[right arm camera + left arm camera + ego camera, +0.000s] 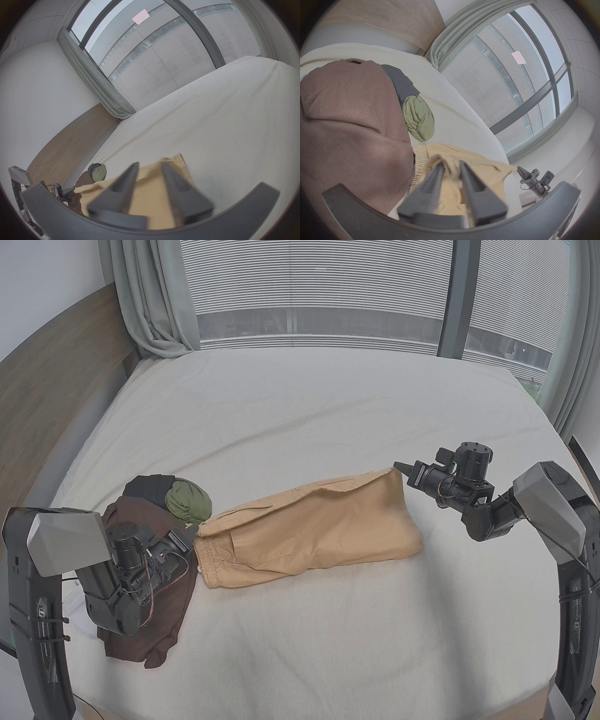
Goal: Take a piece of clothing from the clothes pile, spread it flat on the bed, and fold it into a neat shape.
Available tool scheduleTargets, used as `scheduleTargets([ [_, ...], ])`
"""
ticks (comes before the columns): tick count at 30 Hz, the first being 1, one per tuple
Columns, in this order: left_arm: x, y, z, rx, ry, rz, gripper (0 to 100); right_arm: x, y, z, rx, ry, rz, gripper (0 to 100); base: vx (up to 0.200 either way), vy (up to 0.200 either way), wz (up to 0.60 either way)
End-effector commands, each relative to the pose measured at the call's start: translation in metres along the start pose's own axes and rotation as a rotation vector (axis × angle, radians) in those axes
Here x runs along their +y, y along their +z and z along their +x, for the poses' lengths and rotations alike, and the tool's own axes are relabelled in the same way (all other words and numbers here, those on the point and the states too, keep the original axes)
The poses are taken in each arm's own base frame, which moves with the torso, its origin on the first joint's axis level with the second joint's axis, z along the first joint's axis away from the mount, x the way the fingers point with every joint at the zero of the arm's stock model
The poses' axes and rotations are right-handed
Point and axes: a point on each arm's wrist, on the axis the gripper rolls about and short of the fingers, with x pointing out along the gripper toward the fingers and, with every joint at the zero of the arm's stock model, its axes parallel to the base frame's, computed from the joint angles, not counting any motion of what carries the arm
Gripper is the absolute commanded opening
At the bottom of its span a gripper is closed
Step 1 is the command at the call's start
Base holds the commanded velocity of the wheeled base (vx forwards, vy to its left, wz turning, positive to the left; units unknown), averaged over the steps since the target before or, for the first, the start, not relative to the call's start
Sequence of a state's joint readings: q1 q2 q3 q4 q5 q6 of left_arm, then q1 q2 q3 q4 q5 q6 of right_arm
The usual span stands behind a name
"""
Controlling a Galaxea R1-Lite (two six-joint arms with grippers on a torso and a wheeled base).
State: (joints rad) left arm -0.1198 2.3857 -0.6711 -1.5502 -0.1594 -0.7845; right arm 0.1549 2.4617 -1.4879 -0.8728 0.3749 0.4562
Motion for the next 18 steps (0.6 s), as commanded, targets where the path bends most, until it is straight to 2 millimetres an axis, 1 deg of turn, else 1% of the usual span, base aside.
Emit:
scheduleTargets([
  [1,-0.002,0.005,0.003,-0.025,-0.010,-0.027,100,-0.001,0.000,0.005,-0.019,0.005,-0.007,100,0.000,0.000,0.00],
  [3,-0.001,0.007,0.003,-0.031,-0.008,-0.033,100,-0.003,-0.002,0.006,-0.014,0.003,-0.005,100,0.000,0.000,0.00],
  [6,-0.002,0.009,0.002,-0.036,-0.008,-0.032,100,0.000,0.000,0.002,-0.010,0.002,-0.003,100,0.000,0.000,0.00],
  [8,-0.009,0.015,-0.002,-0.046,-0.026,-0.031,100,0.010,0.008,-0.011,-0.012,0.005,-0.004,100,0.000,0.000,0.00],
  [12,-0.022,0.018,-0.011,-0.038,-0.054,-0.025,100,0.024,0.009,-0.037,0.022,-0.001,0.005,100,0.000,0.000,0.00],
  [16,-0.035,0.014,-0.020,-0.002,-0.092,-0.017,100,0.034,0.000,-0.061,0.035,0.002,0.011,100,0.000,0.000,0.00],
  [17,-0.035,0.014,-0.020,-0.002,-0.092,-0.017,100,0.034,0.000,-0.061,0.035,0.002,0.011,100,0.000,0.000,0.00],
  [18,-0.040,0.012,-0.025,0.021,-0.112,-0.012,100,0.038,-0.008,-0.073,0.047,0.003,0.021,100,0.000,0.000,0.00],
])
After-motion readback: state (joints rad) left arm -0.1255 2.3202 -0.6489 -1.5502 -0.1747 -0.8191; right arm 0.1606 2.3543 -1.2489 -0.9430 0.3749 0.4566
